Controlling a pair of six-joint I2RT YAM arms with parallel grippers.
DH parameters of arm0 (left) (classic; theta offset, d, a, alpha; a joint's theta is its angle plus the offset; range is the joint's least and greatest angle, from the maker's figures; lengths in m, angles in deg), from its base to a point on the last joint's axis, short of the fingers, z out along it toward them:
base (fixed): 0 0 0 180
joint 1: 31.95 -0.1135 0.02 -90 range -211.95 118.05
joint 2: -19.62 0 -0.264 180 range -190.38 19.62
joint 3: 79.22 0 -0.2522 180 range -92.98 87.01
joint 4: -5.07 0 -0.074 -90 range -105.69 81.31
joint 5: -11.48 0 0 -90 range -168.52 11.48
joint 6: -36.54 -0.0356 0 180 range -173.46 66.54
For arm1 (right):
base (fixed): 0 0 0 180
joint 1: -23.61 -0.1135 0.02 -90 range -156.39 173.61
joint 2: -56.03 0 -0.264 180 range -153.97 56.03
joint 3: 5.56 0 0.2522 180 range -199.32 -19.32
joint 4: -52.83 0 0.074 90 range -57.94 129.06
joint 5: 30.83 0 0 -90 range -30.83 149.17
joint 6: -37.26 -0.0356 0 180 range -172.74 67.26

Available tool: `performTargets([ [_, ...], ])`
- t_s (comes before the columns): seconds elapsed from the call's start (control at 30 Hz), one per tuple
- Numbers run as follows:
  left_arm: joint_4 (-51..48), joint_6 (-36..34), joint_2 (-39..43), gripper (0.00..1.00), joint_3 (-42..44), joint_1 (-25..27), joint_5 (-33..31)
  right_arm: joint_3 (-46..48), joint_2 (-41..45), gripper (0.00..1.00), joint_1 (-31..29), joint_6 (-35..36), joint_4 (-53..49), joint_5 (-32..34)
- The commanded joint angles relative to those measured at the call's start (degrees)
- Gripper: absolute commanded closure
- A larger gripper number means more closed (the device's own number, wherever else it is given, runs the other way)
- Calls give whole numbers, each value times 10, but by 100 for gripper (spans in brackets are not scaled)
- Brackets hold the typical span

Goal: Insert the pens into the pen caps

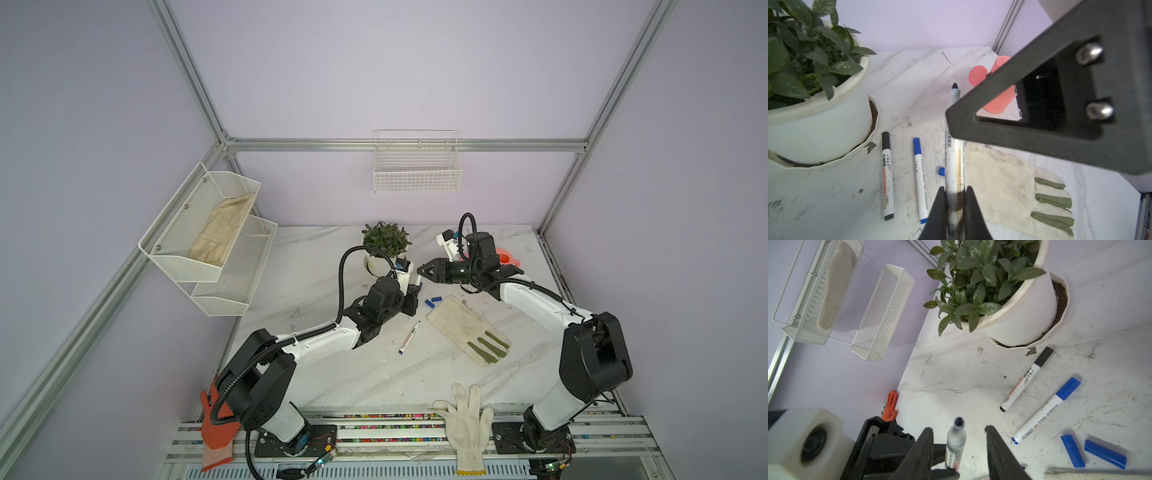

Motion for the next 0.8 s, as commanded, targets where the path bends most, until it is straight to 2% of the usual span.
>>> performTargets([
  [0.0,51,15,-1,100,-54,-1,16,-18,-10,58,-10,8,3,-8],
  [0.1,54,17,-4,100,-57,-1,15,-12,-12,64,-11,5,10,-12],
  [0.33,62,22,-9,100,-60,-1,12,-4,-12,93,-12,5,15,-17],
  [0.37,61,24,-11,97,-61,-1,11,-4,-12,94,-11,4,17,-19],
  [0.47,50,26,-18,77,-67,-1,8,-4,-11,96,-11,5,19,-20],
  [0.53,42,27,-24,69,-73,-1,8,-4,-9,97,-11,2,22,-26],
  [0.6,41,26,-29,67,-76,-2,10,-4,-7,97,-11,-2,27,-31],
  [0.77,45,17,-38,71,-90,-2,23,-1,-4,98,-10,-2,29,-35],
])
